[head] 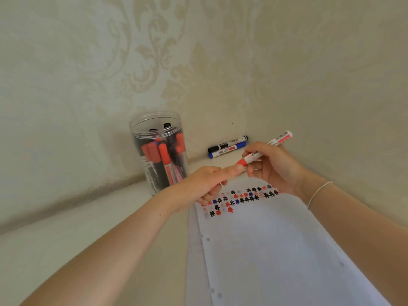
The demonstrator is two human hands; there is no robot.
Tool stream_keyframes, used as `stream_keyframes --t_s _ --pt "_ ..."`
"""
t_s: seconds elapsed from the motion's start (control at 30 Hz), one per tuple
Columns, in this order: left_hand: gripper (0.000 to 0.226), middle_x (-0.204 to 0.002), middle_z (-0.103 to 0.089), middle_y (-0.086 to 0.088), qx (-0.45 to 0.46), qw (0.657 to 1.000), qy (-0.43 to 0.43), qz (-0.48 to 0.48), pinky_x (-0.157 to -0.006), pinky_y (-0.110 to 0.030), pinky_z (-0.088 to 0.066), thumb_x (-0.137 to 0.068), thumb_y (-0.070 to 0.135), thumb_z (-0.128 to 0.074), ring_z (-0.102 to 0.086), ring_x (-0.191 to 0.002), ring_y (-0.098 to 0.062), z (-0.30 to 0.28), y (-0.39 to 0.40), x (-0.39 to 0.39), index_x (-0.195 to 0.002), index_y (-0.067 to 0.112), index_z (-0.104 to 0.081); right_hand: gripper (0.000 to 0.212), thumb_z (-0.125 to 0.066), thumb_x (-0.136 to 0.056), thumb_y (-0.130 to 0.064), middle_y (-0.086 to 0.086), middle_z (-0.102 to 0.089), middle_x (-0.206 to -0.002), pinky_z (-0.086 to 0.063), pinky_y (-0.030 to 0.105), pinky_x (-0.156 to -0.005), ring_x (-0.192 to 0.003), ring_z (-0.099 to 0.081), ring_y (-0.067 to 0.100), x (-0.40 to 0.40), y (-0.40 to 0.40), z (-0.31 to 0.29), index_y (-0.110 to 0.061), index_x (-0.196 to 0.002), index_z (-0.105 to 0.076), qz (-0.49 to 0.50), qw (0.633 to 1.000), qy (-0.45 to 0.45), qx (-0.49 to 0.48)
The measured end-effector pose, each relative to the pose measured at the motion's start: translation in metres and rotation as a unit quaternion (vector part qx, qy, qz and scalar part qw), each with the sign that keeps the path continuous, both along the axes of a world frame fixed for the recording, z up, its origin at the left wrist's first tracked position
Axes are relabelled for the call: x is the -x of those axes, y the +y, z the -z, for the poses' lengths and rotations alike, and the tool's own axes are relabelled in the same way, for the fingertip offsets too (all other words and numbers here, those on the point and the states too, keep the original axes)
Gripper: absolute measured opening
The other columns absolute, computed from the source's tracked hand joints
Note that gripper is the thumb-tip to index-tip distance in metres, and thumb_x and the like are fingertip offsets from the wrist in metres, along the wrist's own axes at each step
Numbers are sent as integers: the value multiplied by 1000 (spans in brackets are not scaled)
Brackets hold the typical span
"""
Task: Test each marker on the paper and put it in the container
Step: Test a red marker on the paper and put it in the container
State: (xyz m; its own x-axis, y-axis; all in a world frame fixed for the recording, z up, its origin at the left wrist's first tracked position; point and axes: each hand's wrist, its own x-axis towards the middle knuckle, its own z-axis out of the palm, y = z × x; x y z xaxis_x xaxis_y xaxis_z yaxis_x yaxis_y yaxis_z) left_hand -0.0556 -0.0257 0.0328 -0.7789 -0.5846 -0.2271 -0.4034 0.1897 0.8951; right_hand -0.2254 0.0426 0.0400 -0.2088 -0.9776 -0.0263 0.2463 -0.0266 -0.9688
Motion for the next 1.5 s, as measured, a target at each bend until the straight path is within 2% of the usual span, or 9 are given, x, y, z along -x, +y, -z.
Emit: stream_keyframes --t_s 0.1,0.23,0.4,0.6,0.7,1.03,1.2,1.4,1.5 --pt "53 -46 -30 12 82 992 43 -82 -47 -22 -26 -79 74 -39 -25 -44 -7 18 -8 -6 -80 22 -49 14 -57 -90 -12 12 -69 -69 -55 25 -52 -52 -65 17 9 2 14 -2 -81 -61 56 997 -45 -31" --pt "37 -53 -37 10 152 963 124 -186 -51 -24 -29 -99 44 -37 -33 -45 -4 45 -6 -2 -77 18 -51 5 -67 -82 -9 11 -68 -77 -56 33 -69 -69 -65 23 -3 7 41 -7 -78 -64 21 997 3 -74" --pt "34 -57 -43 8 242 948 86 -189 -54 -19 -34 -97 41 -47 -41 -49 -1 62 -3 4 -81 13 -56 35 -68 -84 -20 11 -51 -56 -32 22 -39 -38 -43 17 -25 4 54 -12 -57 -48 124 980 139 -63" --pt "20 -52 -45 10 225 955 72 -178 -57 -26 -41 -94 29 -56 -47 -45 2 68 -12 4 -84 11 -57 30 -59 -79 -3 10 -50 -48 -33 17 -34 -31 -43 13 -32 1 62 -13 -56 -42 226 945 216 -99" --pt "19 -53 -46 10 237 954 63 -172 -56 -23 -37 -94 29 -55 -48 -47 3 66 -14 2 -85 12 -57 22 -61 -77 -6 14 -54 -54 -36 20 -37 -33 -44 14 -32 -1 65 -11 -63 -45 226 938 235 -115" --pt "18 -63 -55 7 249 954 44 -164 -72 -40 -53 -94 34 -54 -59 -66 -12 64 -10 2 -89 17 -57 13 -59 -78 -5 16 -52 -61 -38 23 -44 -47 -46 21 -33 -1 66 -8 -69 -50 221 926 287 -108" --pt "18 -62 -54 7 254 953 42 -161 -69 -34 -51 -95 34 -54 -55 -59 -4 65 -11 2 -88 18 -57 14 -61 -76 -4 24 -59 -56 -40 21 -38 -35 -47 18 -34 1 63 -5 -65 -52 193 938 266 -112" --pt "17 -61 -53 8 247 955 40 -161 -65 -30 -48 -95 34 -54 -53 -57 -2 65 -11 3 -86 19 -56 15 -57 -79 -4 14 -46 -63 -35 27 -49 -58 -44 23 -35 -2 65 -7 -69 -46 215 923 301 -109" --pt "17 -58 -52 10 251 954 36 -157 -58 -23 -42 -95 34 -53 -52 -53 4 65 -11 2 -82 23 -53 18 -60 -80 -4 16 -55 -55 -41 22 -40 -42 -50 17 -35 1 63 -8 -65 -49 207 933 271 -112"
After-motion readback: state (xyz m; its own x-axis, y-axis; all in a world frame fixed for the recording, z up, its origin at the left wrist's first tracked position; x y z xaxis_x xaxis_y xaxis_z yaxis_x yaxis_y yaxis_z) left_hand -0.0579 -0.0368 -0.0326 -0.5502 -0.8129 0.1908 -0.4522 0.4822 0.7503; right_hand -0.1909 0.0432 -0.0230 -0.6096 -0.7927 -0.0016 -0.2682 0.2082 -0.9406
